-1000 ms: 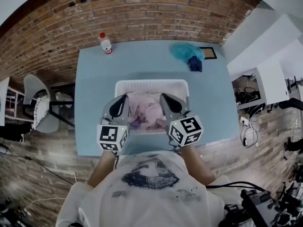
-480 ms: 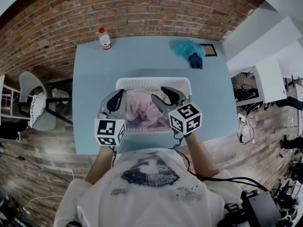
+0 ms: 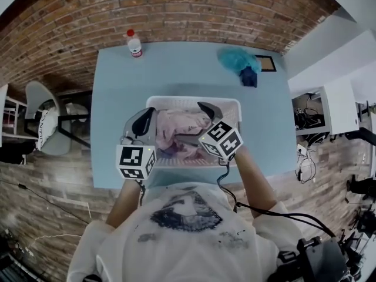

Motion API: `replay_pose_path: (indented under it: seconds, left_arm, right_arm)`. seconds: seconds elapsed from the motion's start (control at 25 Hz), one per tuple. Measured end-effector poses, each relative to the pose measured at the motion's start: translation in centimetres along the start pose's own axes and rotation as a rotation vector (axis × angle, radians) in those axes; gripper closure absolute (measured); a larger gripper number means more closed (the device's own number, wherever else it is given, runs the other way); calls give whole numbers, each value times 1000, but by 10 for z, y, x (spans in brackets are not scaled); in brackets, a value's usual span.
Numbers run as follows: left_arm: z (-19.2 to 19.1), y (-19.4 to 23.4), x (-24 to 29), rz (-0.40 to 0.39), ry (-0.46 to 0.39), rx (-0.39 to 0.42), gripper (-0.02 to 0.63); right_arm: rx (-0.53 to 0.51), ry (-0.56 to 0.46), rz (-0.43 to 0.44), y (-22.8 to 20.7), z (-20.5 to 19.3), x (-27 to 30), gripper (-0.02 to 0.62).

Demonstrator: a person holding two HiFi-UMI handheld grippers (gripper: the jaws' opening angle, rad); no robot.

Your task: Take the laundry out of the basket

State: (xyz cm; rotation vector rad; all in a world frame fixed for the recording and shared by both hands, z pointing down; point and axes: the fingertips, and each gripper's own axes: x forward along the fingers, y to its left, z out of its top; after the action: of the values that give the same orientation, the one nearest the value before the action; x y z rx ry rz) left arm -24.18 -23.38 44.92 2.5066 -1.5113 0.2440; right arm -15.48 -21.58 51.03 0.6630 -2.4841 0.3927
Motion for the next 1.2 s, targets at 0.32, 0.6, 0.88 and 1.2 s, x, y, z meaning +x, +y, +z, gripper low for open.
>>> replay_pose_path:
  seconds: [0.32,0.6,0.88,1.2]
  left_arm:
    - [-5,1,6,4,14,-3,614]
    - [-9,3,11,6,34,-7,614]
    - [-11,4,14,-2,46,-19,614]
    - [-14,11,17,1,56,-38,614]
  right_arm:
    - [-124,216,146,12,-44,53,15]
    - [-170,373,227,14,-83,83,15]
    - [-310,509,246,5,-109,110,15]
    - [-317,712,344,20,-149,127,18]
